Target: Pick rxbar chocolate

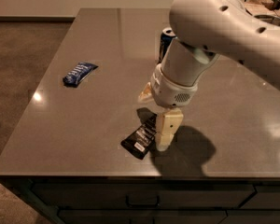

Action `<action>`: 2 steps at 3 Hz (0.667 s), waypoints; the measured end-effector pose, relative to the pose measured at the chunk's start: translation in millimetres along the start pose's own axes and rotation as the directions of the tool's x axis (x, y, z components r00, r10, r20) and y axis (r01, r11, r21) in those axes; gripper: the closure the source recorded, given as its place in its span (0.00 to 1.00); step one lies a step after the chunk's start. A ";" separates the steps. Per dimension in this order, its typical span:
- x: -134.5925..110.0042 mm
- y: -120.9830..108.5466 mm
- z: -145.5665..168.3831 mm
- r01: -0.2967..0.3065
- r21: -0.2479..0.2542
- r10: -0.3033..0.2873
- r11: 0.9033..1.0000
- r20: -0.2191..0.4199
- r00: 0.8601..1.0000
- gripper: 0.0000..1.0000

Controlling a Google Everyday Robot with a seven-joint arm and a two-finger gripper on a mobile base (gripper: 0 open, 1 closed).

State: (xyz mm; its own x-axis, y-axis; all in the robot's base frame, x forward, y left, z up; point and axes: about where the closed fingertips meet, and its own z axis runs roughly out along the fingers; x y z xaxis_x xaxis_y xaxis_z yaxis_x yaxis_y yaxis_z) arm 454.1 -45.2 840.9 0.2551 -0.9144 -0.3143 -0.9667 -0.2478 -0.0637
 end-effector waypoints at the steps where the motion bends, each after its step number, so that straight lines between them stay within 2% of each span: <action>1: -2.9 -2.5 2.4 0.001 -0.027 -0.001 1.000 0.001 1.000 0.41; 2: 0.8 -0.4 -1.4 -0.016 -0.044 0.015 0.999 -0.006 1.000 0.64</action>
Offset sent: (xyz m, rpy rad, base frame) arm 0.0002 -0.0089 0.0027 -0.0296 0.0751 -0.0155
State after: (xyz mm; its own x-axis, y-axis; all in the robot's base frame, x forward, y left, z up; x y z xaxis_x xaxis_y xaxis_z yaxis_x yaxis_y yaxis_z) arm 454.7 -46.3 842.0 0.2404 -0.9199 -0.3098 -0.9688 -0.2474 -0.0172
